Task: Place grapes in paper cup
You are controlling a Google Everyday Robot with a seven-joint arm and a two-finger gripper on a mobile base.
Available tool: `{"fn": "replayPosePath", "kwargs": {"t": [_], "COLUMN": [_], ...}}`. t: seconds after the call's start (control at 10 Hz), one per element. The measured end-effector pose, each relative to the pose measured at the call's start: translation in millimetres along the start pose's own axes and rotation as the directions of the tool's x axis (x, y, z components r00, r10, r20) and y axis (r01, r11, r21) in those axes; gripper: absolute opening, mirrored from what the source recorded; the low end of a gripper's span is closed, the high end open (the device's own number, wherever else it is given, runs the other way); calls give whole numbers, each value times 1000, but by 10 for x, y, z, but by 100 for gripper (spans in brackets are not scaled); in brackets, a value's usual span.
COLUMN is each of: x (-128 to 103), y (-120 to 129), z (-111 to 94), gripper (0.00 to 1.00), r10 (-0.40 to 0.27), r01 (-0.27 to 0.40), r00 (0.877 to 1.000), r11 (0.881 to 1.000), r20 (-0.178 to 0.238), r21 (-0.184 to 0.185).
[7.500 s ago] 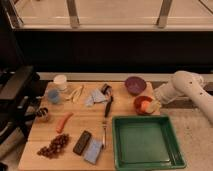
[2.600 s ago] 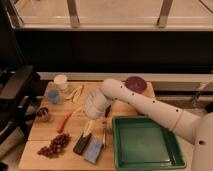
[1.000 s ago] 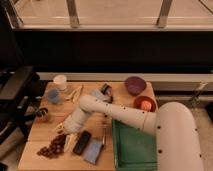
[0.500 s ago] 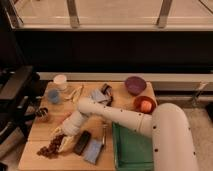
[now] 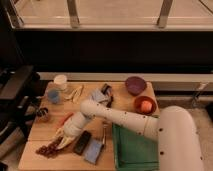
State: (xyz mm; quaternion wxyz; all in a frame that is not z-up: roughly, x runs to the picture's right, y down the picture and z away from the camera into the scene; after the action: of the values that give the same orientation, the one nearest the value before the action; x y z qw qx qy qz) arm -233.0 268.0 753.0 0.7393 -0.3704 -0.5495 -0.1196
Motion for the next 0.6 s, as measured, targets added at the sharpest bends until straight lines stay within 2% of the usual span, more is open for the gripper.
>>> {"fn": "replayPosePath", "kwargs": {"t": [0.2,0.3,0.6], "x": [-92,-135,31], "y": [35,58,140], "z": [-386,-685,-1459], "gripper": [19,19,19], "r10": [-18,-31,-19], "r01": [18,31,34], "r00": [1000,999,998], "r11": [997,991,964], "r20": [0,-8,-58], "r21": [77,128,265]}}
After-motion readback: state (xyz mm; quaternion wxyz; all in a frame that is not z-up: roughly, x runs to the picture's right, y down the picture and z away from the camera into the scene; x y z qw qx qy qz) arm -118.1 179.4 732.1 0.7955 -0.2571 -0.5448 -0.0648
